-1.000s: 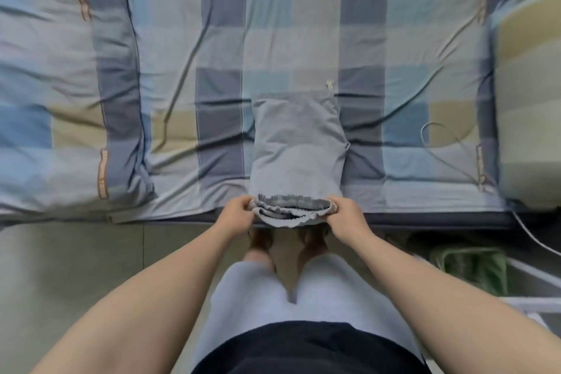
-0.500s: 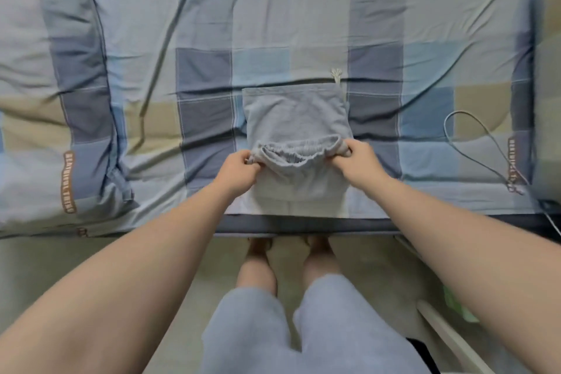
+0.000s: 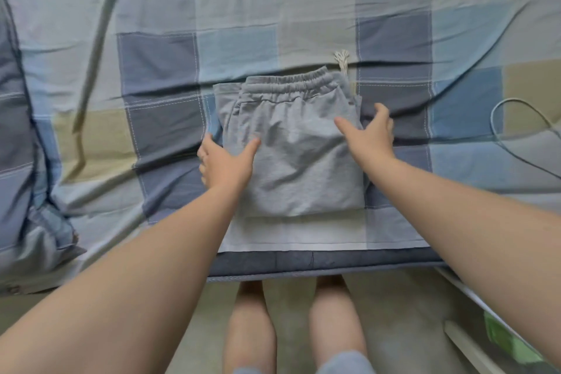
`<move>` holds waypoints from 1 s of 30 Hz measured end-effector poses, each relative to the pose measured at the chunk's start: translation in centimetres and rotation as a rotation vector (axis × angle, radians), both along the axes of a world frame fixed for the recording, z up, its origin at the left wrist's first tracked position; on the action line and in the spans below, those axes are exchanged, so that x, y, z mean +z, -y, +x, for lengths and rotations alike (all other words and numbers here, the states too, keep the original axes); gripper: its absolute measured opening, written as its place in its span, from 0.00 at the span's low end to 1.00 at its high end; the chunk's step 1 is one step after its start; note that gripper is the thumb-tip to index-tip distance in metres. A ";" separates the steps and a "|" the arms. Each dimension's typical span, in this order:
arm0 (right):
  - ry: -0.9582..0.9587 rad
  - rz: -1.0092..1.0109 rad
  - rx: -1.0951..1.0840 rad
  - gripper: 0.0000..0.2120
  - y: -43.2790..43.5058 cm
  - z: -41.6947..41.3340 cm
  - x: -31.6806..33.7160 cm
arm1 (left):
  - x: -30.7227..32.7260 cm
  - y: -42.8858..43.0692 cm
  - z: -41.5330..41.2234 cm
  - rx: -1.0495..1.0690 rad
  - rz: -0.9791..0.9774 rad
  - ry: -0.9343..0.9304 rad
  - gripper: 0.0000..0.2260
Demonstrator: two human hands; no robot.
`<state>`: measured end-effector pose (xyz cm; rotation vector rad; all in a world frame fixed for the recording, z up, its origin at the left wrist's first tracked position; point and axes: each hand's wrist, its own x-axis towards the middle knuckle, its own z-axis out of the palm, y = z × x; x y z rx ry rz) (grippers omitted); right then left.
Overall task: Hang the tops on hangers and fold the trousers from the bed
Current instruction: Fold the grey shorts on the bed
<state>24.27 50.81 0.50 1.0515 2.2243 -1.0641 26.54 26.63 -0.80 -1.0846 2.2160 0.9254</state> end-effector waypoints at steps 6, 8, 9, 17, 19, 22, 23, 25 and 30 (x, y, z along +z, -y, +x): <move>0.076 -0.278 -0.127 0.43 -0.4 2.2 -2.9 | -2.6 0.2 1.9 0.088 0.238 0.041 0.46; 0.113 -0.372 -0.165 0.36 -0.3 2.2 -3.0 | -2.4 0.3 2.1 0.062 0.289 0.073 0.36; 0.136 -0.419 -0.175 0.31 -0.3 2.3 -2.8 | -2.2 0.3 2.2 0.045 0.308 0.072 0.32; 0.250 -0.489 -0.239 0.15 0.2 5.4 4.6 | 4.6 1.5 4.2 0.010 0.491 0.130 0.15; 0.281 -0.486 -0.263 0.17 0.6 7.1 7.7 | 7.7 2.7 5.1 -0.005 0.528 0.188 0.16; 0.282 -0.501 -0.363 0.17 2.0 10.3 13.3 | 13.2 5.0 6.1 -0.057 0.569 0.247 0.19; 0.274 -0.512 -0.402 0.16 2.5 11.5 15.3 | 15.1 5.7 6.5 -0.077 0.586 0.256 0.19; 0.239 -0.530 -0.464 0.15 3.4 13.7 19.1 | 18.8 6.9 7.1 -0.121 0.623 0.261 0.19; 0.071 -0.536 -0.595 0.17 5.9 18.6 28.9 | 27.1 9.1 8.4 -0.225 0.678 0.235 0.15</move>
